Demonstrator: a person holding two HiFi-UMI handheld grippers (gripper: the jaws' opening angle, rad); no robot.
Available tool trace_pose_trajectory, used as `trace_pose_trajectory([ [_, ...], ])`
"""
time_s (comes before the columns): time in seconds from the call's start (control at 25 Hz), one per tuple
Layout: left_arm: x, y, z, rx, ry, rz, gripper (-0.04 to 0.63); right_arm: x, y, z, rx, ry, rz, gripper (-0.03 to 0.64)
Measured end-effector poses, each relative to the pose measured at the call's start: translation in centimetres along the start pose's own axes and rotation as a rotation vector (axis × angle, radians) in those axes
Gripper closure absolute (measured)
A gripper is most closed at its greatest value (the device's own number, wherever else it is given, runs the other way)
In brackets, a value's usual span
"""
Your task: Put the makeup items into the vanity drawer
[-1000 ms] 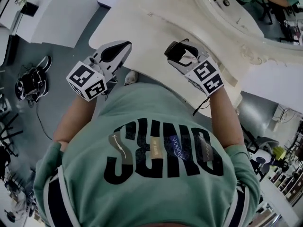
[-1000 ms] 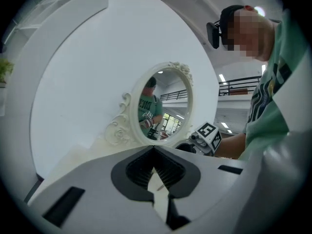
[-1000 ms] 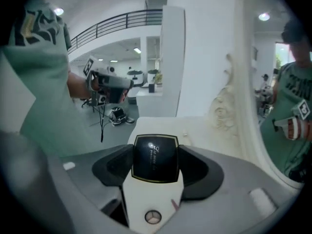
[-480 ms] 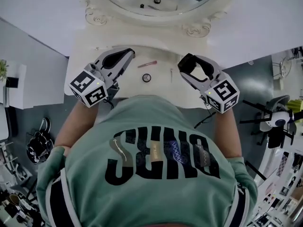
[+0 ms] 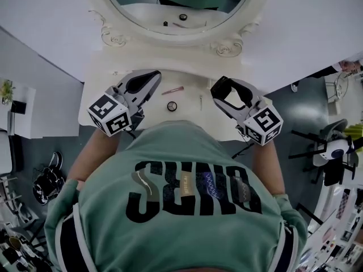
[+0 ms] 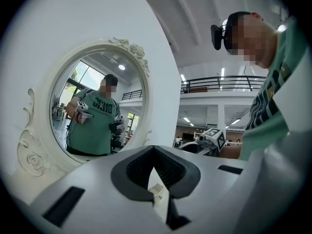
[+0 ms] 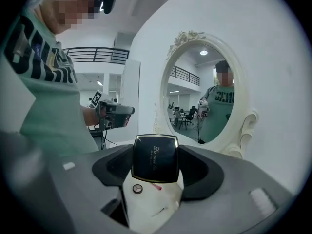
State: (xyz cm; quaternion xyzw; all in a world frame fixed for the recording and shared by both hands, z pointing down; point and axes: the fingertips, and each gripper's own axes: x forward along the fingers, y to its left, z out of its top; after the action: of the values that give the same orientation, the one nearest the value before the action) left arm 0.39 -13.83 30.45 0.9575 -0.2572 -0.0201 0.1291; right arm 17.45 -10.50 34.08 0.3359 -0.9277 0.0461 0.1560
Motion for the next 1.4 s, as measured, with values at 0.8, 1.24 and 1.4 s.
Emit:
trace_pose_trajectory([
  [0.8, -3.4, 0.2, -0.5, -0.018, -0.017, 0.069, 0.592, 1.3, 0.2, 0.0, -0.036, 0.029, 0.034, 0.311],
  [1.24, -1.7, 1.8, -4.4, -0.072, 0.070, 0.075, 0.592, 2.5, -11.2, -11.8, 0.270, 0.317, -0.112, 0.312],
  [1.4, -0.6, 2.9, -7.6, -0.100, 0.110, 0.073, 0.592, 3.6, -13.3, -19.5, 0.458, 0.493, -0.129, 0.311],
])
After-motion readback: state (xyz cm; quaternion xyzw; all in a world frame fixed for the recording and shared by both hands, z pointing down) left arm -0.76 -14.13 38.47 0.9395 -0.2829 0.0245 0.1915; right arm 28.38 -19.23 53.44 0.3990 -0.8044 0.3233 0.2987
